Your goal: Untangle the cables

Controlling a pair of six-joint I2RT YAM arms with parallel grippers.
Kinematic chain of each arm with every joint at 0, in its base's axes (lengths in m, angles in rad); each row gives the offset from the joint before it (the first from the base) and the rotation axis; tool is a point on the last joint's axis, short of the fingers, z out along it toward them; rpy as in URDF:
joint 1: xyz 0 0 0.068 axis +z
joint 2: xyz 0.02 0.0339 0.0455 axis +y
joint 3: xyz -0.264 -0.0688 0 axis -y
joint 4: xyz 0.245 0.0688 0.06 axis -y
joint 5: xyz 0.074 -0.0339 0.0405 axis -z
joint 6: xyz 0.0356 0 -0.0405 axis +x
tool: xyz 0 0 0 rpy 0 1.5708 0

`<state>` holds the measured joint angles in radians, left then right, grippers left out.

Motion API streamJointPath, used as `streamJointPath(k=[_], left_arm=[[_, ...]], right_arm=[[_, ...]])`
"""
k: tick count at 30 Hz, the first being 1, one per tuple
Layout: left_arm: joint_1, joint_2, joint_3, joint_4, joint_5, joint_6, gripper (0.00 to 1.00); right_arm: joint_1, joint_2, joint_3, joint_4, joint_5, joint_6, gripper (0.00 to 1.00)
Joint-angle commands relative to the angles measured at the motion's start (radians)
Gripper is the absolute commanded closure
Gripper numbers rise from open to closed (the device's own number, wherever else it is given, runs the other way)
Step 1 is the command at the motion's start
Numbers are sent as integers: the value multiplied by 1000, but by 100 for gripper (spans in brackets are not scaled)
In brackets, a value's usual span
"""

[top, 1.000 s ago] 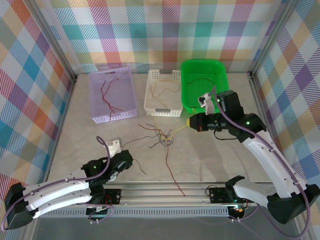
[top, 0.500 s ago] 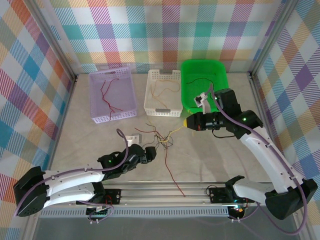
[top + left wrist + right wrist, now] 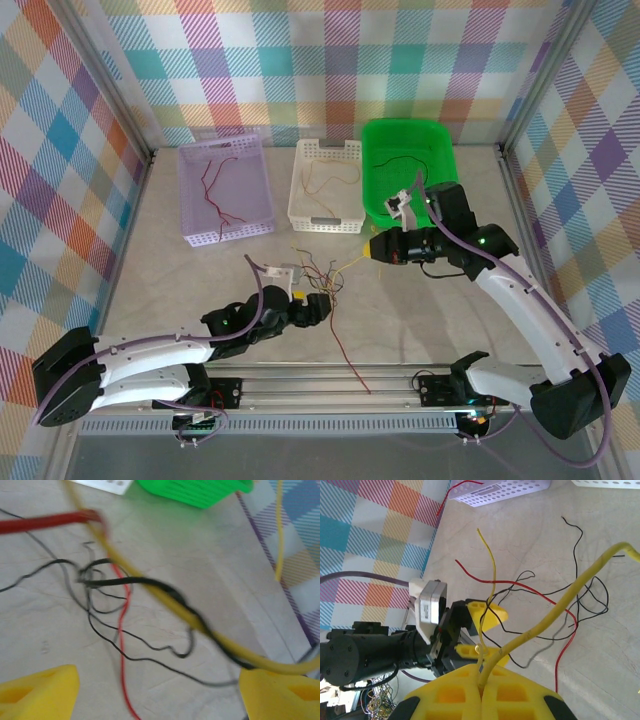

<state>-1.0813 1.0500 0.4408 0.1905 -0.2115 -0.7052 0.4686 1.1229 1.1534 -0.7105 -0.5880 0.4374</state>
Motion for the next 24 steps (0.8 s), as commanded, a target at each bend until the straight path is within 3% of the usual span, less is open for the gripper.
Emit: streamJointPath(k=[1,11,13,17,24], left_arm=[[-39,39,47,71,33,47,17],[-51,152,137,-30,-116,28,23],[-51,163,161,-72,-150,24,28],[-51,185,197,-150,-209,11,51],[-51,199,196,-160,-219,0,68]], right_arm=[[-1,-9,-9,54,-19,29,100],[-1,-38,-8,62,-32,60,100],[0,-44,-8,58,-33,63,100],[-1,-56,-8,60,-39,70,100],[-1,-83,-4,78,-32,107,100]])
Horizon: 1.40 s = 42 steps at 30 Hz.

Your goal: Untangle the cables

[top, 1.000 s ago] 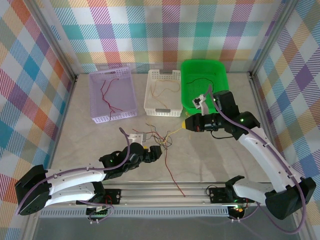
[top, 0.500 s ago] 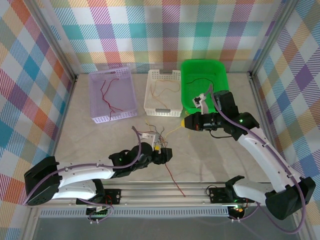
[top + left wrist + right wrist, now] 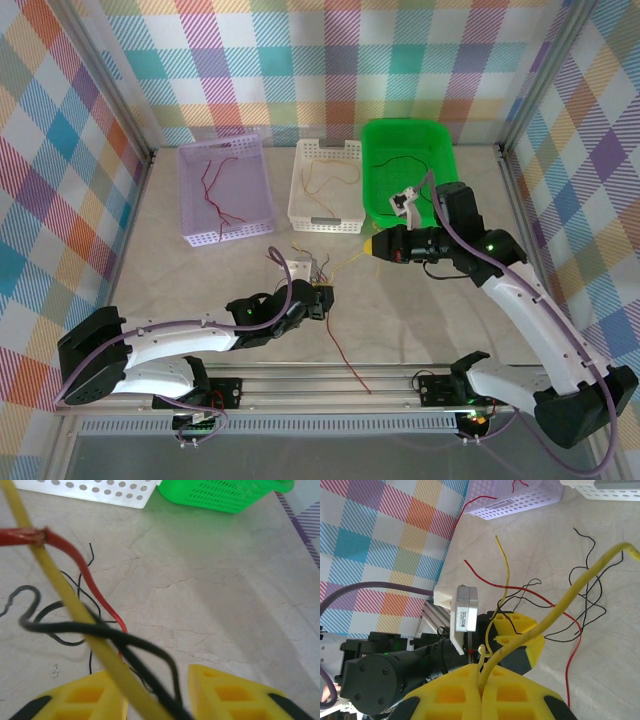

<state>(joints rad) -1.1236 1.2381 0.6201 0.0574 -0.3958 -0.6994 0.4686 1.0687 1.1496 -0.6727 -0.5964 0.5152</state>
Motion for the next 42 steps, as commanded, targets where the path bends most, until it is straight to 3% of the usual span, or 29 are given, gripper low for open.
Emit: streamJointPath(k=[1,6,10,18,29,35,39,42], left_arm=[[-8,11,15,-26,-37,-6,69],[-8,7,10,-34,-40,-5,83],[-8,-16,-7,-40,-44,-6,100],[-8,-181,-108,-113,-62,-36,100],[9,-557,-204,-426,-186,-79,100],[41,-622,-223,-523,-202,-116,100],[70,-613,-216,-572,-222,-148,100],[93,-594,-207,-579,-223,-164,100]], right_arm=[[-1,-34,1,45,-28,37,100],[0,-53,22,22,0,41,100],[-1,-63,24,13,19,44,100],[-35,-72,41,-63,186,-10,100],[-211,-53,73,-166,181,-95,100],[-277,-69,160,-261,201,-137,100],[-293,-103,196,-282,251,-133,100],[-294,-108,210,-276,221,-121,100]])
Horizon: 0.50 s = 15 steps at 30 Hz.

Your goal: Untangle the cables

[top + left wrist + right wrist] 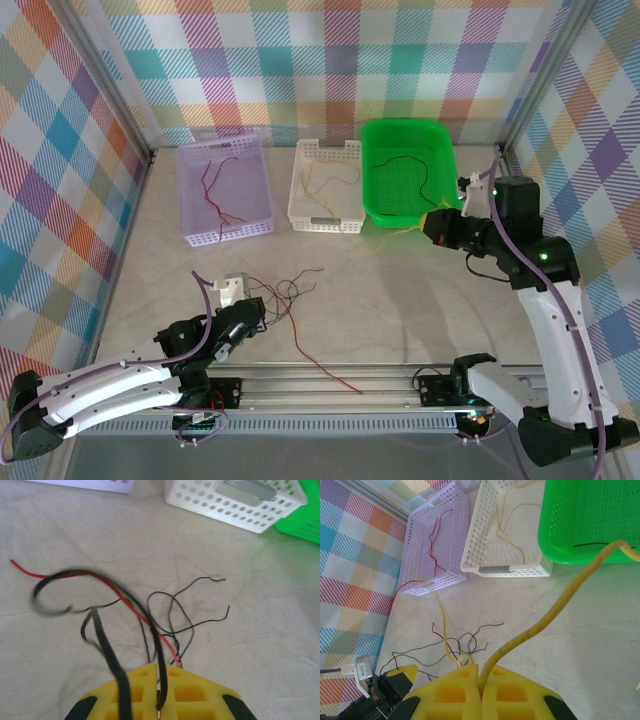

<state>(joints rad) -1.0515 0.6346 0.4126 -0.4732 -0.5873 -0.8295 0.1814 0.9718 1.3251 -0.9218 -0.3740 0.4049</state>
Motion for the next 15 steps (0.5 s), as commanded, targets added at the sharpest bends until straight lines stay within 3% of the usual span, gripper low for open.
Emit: streamJointPath(k=[1,6,15], left_arm=[[28,15,5,-42,-29,-32,100],[44,55,41,-15,-37,-20,100],[50,128,109,10,-49,6,100]], right_arm=[[-7,-4,40,-28,-11,-10,100],[-7,38,64,-29,8,-12,100],[55,188,183,-40,203,-54,100]])
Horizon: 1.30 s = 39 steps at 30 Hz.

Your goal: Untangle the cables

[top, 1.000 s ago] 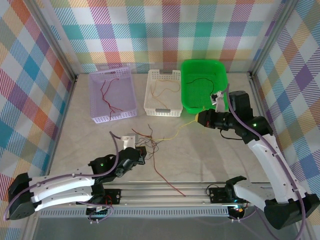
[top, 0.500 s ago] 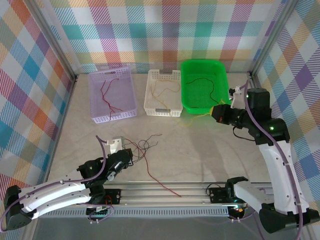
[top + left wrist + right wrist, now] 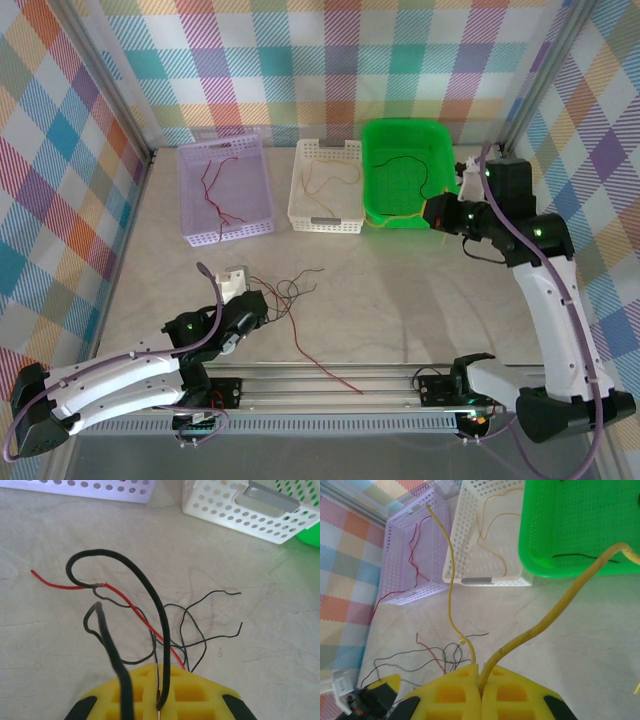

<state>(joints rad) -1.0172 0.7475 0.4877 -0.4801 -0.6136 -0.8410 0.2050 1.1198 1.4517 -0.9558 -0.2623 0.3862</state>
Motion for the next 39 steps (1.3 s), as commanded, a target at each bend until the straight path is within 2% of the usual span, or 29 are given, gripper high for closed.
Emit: streamJointPath(k=[1,8,14,18,26,39], left_arm=[[16,22,38,21,-21,19,100],[16,52,46,37,-11,11,100],[17,42,48,34,-13,11,100],[17,41,45,37,-7,9,100],[17,51,31,53,1,6,100],[17,85,28,78,7,13,100]], right_arm=[[48,61,77,-8,125,-42,100],[178,327,277,-40,385,-98,100],[244,556,482,-61,504,-131,100],[280,746,700,-137,576,-170,100],[343,1158,1243,-336,709,-261,100],[426,1345,1257,-231,700,-344,100]])
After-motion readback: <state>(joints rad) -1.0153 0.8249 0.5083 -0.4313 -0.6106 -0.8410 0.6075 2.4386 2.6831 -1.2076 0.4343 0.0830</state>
